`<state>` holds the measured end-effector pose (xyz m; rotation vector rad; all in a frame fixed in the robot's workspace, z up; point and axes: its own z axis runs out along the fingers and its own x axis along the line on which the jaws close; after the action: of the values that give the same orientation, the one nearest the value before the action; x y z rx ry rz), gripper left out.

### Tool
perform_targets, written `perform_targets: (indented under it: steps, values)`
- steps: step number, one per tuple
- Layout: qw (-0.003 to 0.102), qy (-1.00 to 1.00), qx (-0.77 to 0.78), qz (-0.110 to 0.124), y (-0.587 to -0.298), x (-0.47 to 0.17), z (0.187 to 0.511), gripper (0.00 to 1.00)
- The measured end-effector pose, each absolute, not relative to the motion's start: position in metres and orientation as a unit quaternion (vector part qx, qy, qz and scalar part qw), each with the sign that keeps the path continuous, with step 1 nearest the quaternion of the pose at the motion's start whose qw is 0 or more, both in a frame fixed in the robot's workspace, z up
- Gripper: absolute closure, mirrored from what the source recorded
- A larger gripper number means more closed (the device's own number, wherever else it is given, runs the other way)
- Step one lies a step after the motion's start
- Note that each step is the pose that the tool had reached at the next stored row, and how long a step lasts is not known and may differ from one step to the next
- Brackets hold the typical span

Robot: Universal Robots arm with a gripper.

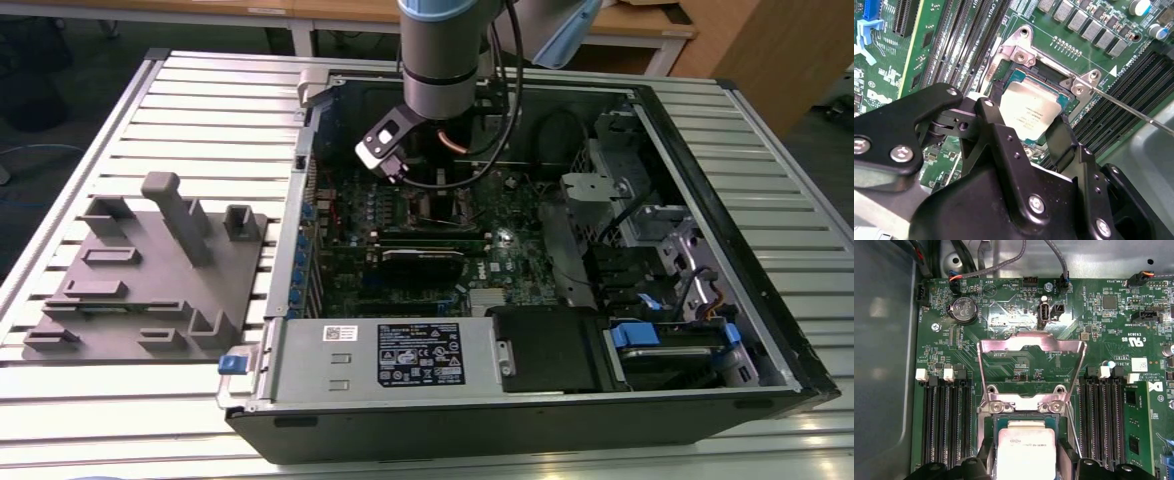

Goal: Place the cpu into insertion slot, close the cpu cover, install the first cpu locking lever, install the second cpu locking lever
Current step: 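Place the cpu into insertion slot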

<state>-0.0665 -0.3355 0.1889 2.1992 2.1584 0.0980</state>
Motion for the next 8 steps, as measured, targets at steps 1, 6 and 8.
perform_targets:
  steps: [1,6,8]
  values:
    - [0.029,0.700,0.713,0.032,-0.3354,-0.0665,0.1894,0.40]
    - [0.029,0.700,0.713,0.032,-0.3355,-0.0666,0.1957,0.40]
    - [0.029,0.700,0.713,0.032,-0.3355,-0.0666,0.1981,0.40]
